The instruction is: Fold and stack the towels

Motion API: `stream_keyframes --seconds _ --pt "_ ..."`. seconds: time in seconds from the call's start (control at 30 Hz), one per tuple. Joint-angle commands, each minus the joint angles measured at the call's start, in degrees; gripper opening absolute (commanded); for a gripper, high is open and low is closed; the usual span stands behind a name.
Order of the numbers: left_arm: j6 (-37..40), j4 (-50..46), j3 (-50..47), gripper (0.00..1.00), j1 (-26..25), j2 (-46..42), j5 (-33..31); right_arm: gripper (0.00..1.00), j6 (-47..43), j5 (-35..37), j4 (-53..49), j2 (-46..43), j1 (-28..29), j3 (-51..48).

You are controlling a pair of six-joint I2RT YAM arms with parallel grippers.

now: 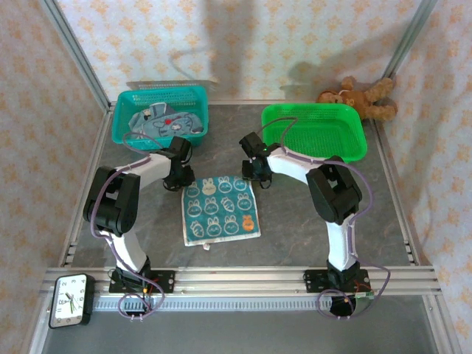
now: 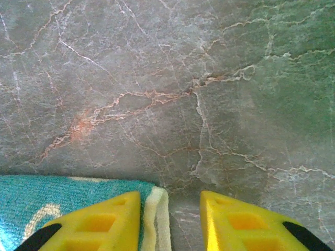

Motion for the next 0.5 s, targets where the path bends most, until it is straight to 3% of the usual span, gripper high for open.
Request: stream_keyframes --seconds 0.0,0.47 --pt "0.36 -0.27 -0.52 0.15 0.53 1.25 -1.04 0.35 -0.55 1.15 -2.13 -0.19 0.13 -0.43" --pt "0.43 -0.36 -0.67 0.16 0.51 0.97 -0.49 0.35 1.17 3.08 1.65 -6.58 0.13 -1.71"
